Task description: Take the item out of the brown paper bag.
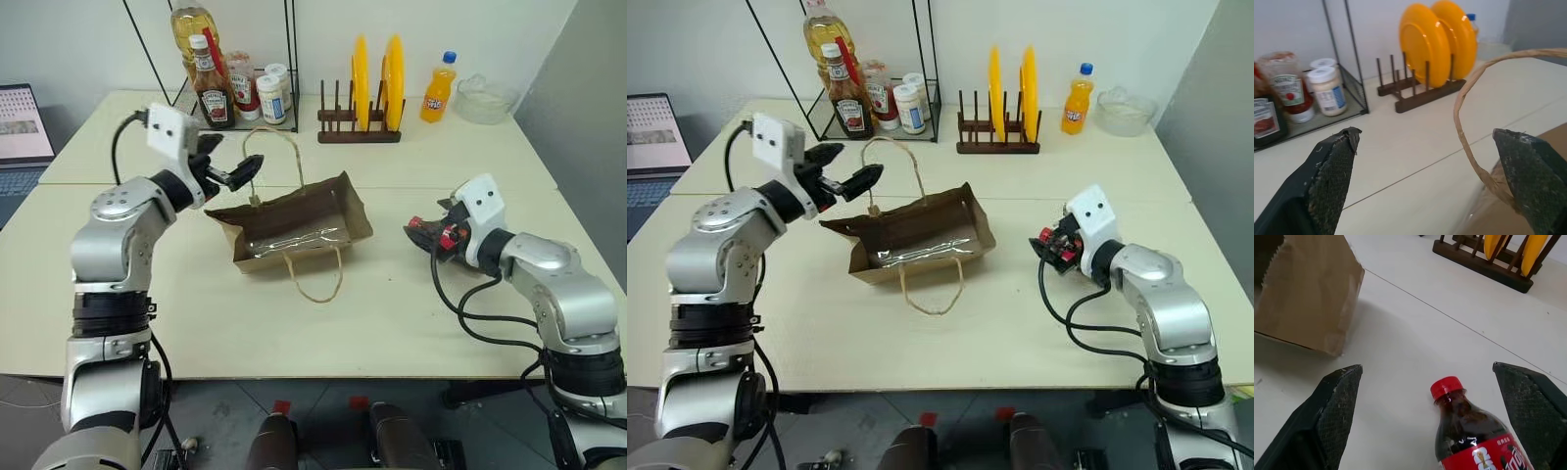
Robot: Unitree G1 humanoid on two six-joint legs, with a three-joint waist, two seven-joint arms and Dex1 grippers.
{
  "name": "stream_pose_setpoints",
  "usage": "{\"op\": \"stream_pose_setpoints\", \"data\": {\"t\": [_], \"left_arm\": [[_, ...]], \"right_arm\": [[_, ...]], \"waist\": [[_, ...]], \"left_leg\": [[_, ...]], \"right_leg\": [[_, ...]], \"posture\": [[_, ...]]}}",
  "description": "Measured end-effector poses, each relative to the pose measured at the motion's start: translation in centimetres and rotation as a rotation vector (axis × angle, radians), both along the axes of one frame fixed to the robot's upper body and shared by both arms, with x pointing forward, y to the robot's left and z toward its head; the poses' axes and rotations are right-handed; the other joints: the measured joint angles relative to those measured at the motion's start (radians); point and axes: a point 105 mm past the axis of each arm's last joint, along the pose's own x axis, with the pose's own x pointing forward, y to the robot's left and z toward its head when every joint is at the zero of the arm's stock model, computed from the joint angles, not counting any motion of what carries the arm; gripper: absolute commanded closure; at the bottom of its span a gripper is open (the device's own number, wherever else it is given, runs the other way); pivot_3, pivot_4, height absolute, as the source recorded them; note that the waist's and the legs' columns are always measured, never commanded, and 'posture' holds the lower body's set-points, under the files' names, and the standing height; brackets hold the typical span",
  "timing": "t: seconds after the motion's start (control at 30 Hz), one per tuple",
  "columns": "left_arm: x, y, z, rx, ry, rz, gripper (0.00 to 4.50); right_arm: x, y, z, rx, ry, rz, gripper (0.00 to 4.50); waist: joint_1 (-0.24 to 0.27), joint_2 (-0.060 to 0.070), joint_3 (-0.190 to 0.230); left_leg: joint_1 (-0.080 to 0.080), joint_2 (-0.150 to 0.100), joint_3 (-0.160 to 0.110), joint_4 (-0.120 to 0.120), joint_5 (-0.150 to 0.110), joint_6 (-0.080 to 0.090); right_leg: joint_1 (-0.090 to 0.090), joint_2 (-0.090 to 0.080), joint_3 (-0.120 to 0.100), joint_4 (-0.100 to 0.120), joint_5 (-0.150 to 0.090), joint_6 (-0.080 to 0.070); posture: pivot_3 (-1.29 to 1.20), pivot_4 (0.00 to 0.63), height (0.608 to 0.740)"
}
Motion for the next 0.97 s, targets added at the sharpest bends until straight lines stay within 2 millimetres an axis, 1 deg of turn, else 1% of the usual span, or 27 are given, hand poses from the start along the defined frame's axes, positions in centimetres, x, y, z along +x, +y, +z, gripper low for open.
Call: {"op": "stream_pose_setpoints", "data": {"t": [0.13, 0.2, 0.27, 0.33, 0.4, 0.43, 0.5, 0.57, 0.67, 0.77, 0.83, 0.87, 0.97], "left_arm": [[-1.0, 2.8, 0.2, 0.004, -0.022, 0.130, 0.06], [-1.7, 4.5, -0.5, 0.030, -0.015, 0.206, 0.06], [-2.4, 5.6, -1.6, 0.026, 0.007, 0.256, 0.06], [-3.2, 5.7, -2.1, 0.014, 0.019, 0.264, 0.06], [-4.5, 5.6, -2.5, 0.015, 0.014, 0.272, 0.06], [-5.3, 5.7, -3.2, 0.037, 0.029, 0.282, 0.06], [-6.7, 5.8, -5.6, 0.068, 0.089, 0.303, 0.06], [-8.3, 5.5, -8.3, 0.057, 0.158, 0.329, 0.06], [-10.6, 4.4, -11.2, 0.038, 0.224, 0.352, 0.06], [-12.6, 2.4, -14.4, 0.014, 0.309, 0.345, 0.06], [-13.3, 0.9, -16.4, 0.003, 0.358, 0.339, 0.06], [-13.5, 0.2, -17.0, 0.003, 0.374, 0.334, 0.06], [-13.3, -1.6, -17.6, -0.025, 0.361, 0.327, 0.06]], "right_arm": [[-0.3, 0.1, -1.1, 0.015, -0.009, -0.018, 0.00], [-0.5, 0.0, -1.7, 0.019, -0.016, -0.030, 0.00], [-0.7, 0.6, -2.3, 0.031, -0.014, -0.020, 0.00], [-0.9, 1.0, -2.6, 0.047, -0.020, -0.012, 0.00], [-1.2, 1.2, -2.9, 0.060, -0.029, -0.013, 0.00], [-1.5, 1.3, -3.2, 0.067, -0.026, -0.015, 0.00], [-2.2, 1.2, -4.2, 0.082, -0.007, -0.030, 0.00], [-2.9, 1.3, -5.2, 0.109, 0.013, -0.054, 0.00], [-4.1, 1.6, -5.9, 0.154, 0.016, -0.091, 0.00], [-5.3, 1.4, -7.4, 0.173, 0.049, -0.135, 0.00], [-5.6, 1.2, -8.1, 0.191, 0.068, -0.176, 0.00], [-5.7, 1.0, -8.4, 0.199, 0.072, -0.204, 0.00], [-5.6, -0.2, -8.8, 0.227, 0.075, -0.299, 0.00]], "waist": [[0.000, 0.000, 0.000], [0.000, 0.000, 0.000], [0.000, 0.000, 0.000], [0.001, 0.000, 0.000], [0.001, 0.000, 0.000], [0.001, 0.000, -0.001], [0.002, 0.000, -0.001], [0.004, 0.000, -0.001], [0.007, -0.001, -0.001], [0.009, -0.001, -0.002], [0.010, -0.001, -0.002], [0.010, -0.001, -0.002], [0.012, -0.001, -0.003]], "left_leg": [[0.000, 0.000, 0.000, 0.000, 0.000, 0.000], [0.000, 0.000, 0.000, 0.000, 0.000, 0.000], [0.000, 0.000, 0.000, 0.000, 0.000, 0.000], [0.000, 0.000, 0.000, 0.001, 0.000, 0.000], [0.000, 0.000, 0.000, 0.001, 0.000, 0.000], [0.001, 0.000, 0.000, 0.000, 0.000, 0.000], [0.001, 0.001, 0.000, 0.000, 0.000, 0.000], [0.001, 0.001, 0.000, 0.000, 0.000, 0.000], [0.002, 0.001, 0.001, 0.000, 0.000, 0.000], [0.002, 0.001, 0.001, 0.000, 0.000, 0.000], [0.003, 0.001, 0.001, 0.000, 0.000, 0.000], [0.003, 0.001, 0.001, 0.000, 0.000, 0.000], [0.003, 0.001, 0.002, 0.000, 0.000, 0.000]], "right_leg": [[0.000, 0.000, 0.000, 0.000, 0.000, 0.000], [0.000, 0.000, 0.000, 0.000, 0.000, 0.000], [0.000, 0.000, 0.000, 0.001, 0.000, 0.000], [0.000, 0.000, 0.000, 0.001, 0.000, 0.000], [0.001, 0.000, 0.001, 0.001, 0.000, 0.000], [0.001, 0.000, 0.001, 0.000, 0.000, 0.000], [0.001, 0.000, 0.001, 0.000, 0.000, 0.000], [0.001, 0.000, 0.001, 0.000, 0.000, 0.000], [0.002, 0.000, 0.002, 0.000, 0.000, 0.000], [0.003, 0.000, 0.002, -0.001, 0.000, 0.001], [0.003, 0.001, 0.003, -0.001, 0.000, 0.001], [0.003, 0.001, 0.003, -0.001, 0.000, 0.001], [0.003, 0.001, 0.004, -0.001, 0.000, 0.001]], "posture": [[0.00, 0.150, 0.740], [0.00, 0.150, 0.740], [0.00, 0.150, 0.740], [0.00, 0.150, 0.740], [0.00, 0.150, 0.740], [0.00, 0.150, 0.740], [0.00, 0.150, 0.740], [0.00, 0.150, 0.740], [0.00, 0.150, 0.740], [0.00, 0.150, 0.740], [0.00, 0.150, 0.740], [0.00, 0.150, 0.740], [0.00, 0.150, 0.740]]}}
